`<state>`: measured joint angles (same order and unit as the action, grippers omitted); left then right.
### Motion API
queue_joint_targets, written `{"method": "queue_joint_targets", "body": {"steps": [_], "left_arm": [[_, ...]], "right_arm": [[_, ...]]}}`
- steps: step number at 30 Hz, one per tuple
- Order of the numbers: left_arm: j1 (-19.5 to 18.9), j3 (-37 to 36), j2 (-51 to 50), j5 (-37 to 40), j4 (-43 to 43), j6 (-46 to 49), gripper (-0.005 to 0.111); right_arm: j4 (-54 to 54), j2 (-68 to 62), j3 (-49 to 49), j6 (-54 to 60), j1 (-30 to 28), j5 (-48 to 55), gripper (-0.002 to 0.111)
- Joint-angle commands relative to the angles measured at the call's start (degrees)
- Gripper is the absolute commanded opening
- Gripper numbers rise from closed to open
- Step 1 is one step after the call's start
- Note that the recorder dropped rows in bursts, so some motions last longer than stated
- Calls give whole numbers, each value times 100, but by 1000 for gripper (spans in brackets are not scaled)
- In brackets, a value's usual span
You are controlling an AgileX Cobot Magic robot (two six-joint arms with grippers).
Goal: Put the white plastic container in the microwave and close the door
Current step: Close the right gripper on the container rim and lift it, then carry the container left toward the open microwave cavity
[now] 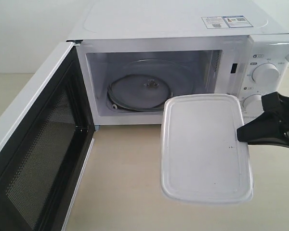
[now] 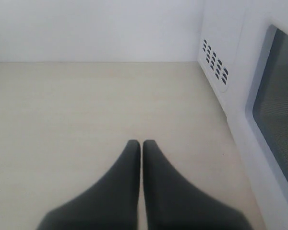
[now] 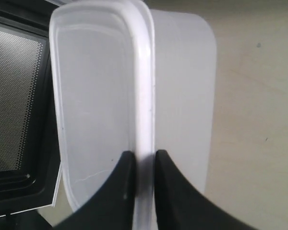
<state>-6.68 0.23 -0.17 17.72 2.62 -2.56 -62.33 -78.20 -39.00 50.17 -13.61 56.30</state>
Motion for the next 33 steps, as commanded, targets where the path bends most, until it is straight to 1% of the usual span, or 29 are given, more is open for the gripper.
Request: {"method": "queue_joint_targets", "body": {"steps": [1, 6, 12, 18, 22, 31, 33], "left_arm": [[4, -23, 17, -12, -18, -52, 4], [4, -23, 17, -12, -18, -52, 4], [4, -23, 17, -12, -18, -52, 4], [4, -23, 17, -12, -18, -52, 4], [4, -23, 17, -12, -18, -52, 4], [4, -23, 17, -12, -18, -52, 4], [4, -23, 17, -12, -18, -52, 4]], "right_arm": [[-231, 498, 274, -3, 14, 3, 0], [-337, 926, 407, 67, 89, 184, 0], [-337, 1303, 558, 90, 769, -137, 0], [-355, 1303, 571, 90, 1349, -379, 0], [-419, 1303, 601, 127, 1367, -368, 0], [-1239, 1303, 1220, 754, 1367, -438, 0], [-1327, 1303, 1273, 753, 1367, -445, 0]]}}
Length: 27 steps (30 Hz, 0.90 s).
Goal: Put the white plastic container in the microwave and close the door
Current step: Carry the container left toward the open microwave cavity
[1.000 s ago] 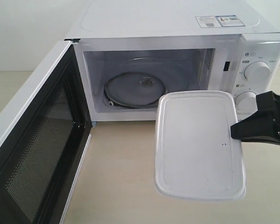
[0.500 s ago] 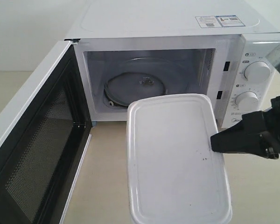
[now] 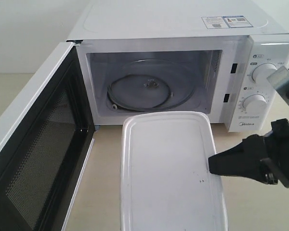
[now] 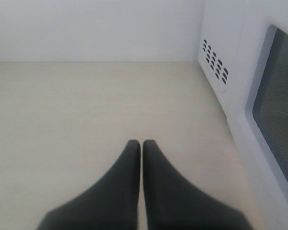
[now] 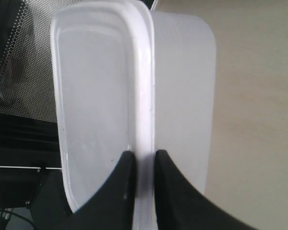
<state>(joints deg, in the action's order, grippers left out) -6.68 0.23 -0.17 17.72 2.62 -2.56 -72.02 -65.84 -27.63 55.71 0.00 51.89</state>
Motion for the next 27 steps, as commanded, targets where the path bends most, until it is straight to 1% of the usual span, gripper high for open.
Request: {"method": "queue_joint_targets", "body": {"steps": [1, 6, 10, 14, 19, 24, 27], "left_arm": [[4, -23, 17, -12, -18, -52, 4], [4, -23, 17, -12, -18, -52, 4], [4, -23, 17, -12, -18, -52, 4], [4, -23, 17, -12, -18, -52, 4], [4, -23, 17, -12, -18, -52, 4], [4, -23, 17, -12, -18, -52, 4], [4, -23, 17, -12, -18, -52, 4]], "right_arm": [[-386, 66, 165, 199, 7, 32, 0], [-384, 66, 243, 283, 49, 99, 0], [-396, 117, 243, 194, 423, -284, 0], [-396, 258, 243, -189, 995, -1408, 0], [-385, 271, 243, -679, 1686, -2381, 0], [-258, 271, 243, -1615, 2431, -3414, 0], [-62, 271, 243, -2264, 2996, -4233, 0]]}}
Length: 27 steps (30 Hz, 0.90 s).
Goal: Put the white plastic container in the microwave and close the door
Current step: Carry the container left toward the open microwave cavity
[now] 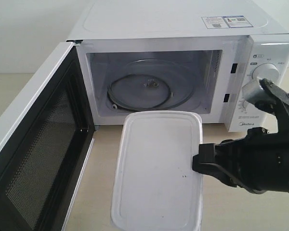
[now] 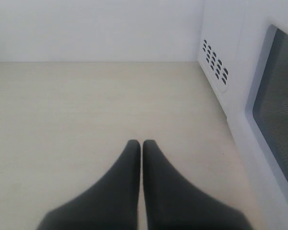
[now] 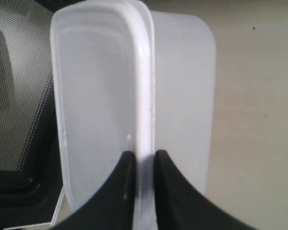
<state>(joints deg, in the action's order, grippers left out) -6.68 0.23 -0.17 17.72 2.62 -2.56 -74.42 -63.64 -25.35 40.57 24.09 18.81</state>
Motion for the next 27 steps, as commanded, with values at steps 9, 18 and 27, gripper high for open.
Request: {"method": "queue_joint_targets", "body": {"steps": [9, 18, 27], "left_arm": [[4, -23, 17, -12, -18, -52, 4], [4, -23, 17, -12, -18, -52, 4], [4, -23, 17, -12, -18, -52, 4]], "right_arm": [[3386, 28, 461, -5679, 1941, -3790, 0], [4209, -288, 1122, -8214, 1989, -5573, 0], [4062, -1133, 1171, -8726, 1989, -6464, 0]]}}
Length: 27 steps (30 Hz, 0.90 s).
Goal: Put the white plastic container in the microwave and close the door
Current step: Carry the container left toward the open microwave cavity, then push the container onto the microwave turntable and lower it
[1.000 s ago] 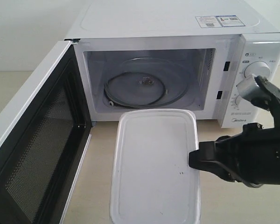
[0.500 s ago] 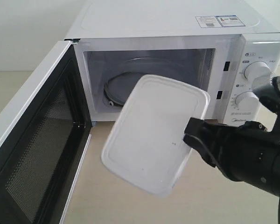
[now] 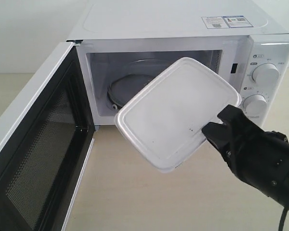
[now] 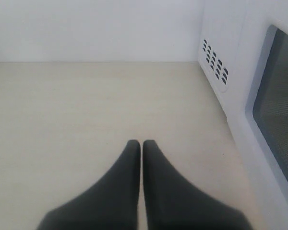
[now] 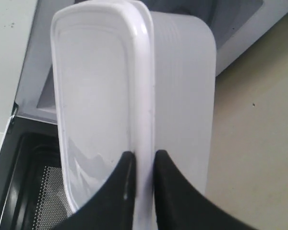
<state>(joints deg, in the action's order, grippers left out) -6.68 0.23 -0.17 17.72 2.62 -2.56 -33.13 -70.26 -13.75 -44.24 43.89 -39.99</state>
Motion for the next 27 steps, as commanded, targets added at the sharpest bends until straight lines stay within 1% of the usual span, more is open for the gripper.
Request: {"method": "queue_joint_targets", "body": {"steps": [1, 2, 13, 17, 27], "left_arm": [[4, -23, 17, -12, -18, -52, 4], [4, -23, 17, -12, -18, -52, 4], [4, -23, 17, -12, -18, -52, 4], [4, -23, 17, -12, -18, -52, 4], [4, -23, 17, -12, -18, -52, 4]], "right_arm": [[-82, -611, 11, -312, 9, -693, 0], [-56, -861, -47, -459, 9, -844, 0], [-113, -2248, -1109, -1129, 9, -1166, 0], [-321, -2611, -1529, -1140, 9, -1359, 0], [-795, -3247, -2244, -1130, -1, -1372, 0]]}}
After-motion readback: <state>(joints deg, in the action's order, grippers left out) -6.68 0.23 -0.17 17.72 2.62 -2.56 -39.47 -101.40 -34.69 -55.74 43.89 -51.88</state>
